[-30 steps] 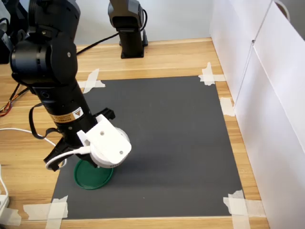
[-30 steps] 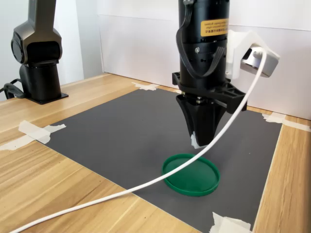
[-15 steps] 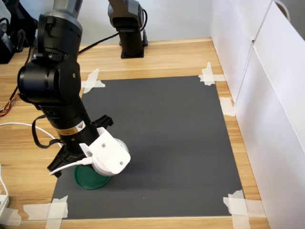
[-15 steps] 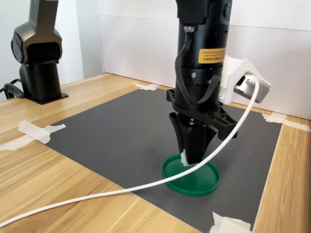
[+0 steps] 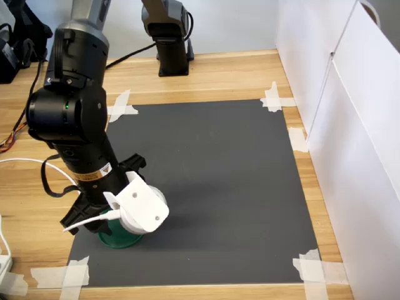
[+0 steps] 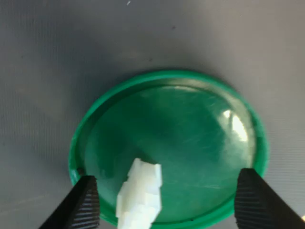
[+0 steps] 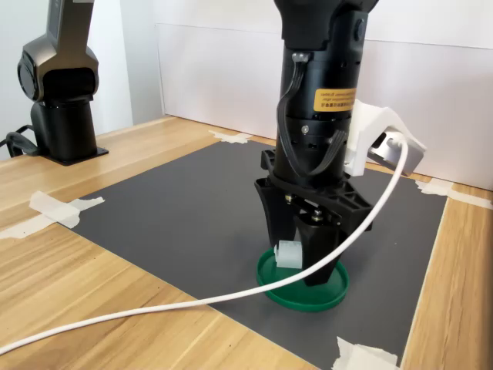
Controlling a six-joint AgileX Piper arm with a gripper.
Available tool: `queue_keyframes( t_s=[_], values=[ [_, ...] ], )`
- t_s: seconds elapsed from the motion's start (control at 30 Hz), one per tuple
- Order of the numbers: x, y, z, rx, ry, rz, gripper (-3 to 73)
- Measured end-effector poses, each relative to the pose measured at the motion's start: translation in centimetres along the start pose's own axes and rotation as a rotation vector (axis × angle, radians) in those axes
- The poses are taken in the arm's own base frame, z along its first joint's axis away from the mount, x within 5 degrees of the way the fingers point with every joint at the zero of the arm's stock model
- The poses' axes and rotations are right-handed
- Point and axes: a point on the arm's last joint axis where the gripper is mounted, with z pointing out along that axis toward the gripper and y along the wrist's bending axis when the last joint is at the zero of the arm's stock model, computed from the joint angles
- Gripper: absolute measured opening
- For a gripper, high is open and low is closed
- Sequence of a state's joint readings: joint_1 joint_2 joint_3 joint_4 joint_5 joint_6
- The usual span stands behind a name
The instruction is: Grasp a white terminal and put it in the green lid.
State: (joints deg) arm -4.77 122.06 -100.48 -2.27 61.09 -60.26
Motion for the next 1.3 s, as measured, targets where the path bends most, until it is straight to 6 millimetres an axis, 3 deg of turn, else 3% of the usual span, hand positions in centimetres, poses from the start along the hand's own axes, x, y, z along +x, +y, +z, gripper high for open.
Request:
queue_keyframes(
  t_s=[0.2,0.43,0.63,0.83,0.93,1.07,1.3],
  values=[
    [-0.7,0.1,-3.0,0.035,-0.121,0.039,70.5],
    [-0.7,1.0,-11.0,0.117,-0.323,0.113,65.8],
    [0.1,3.4,-19.4,0.212,-0.508,0.182,46.7],
    [2.7,7.0,-28.6,0.389,-0.715,0.313,21.8],
    [4.2,9.1,-31.7,0.452,-0.82,0.44,13.2],
    [6.6,12.3,-32.9,0.508,-0.953,0.68,5.0],
    [11.5,19.5,-29.6,0.523,-1.149,1.046,-1.7]
  ],
)
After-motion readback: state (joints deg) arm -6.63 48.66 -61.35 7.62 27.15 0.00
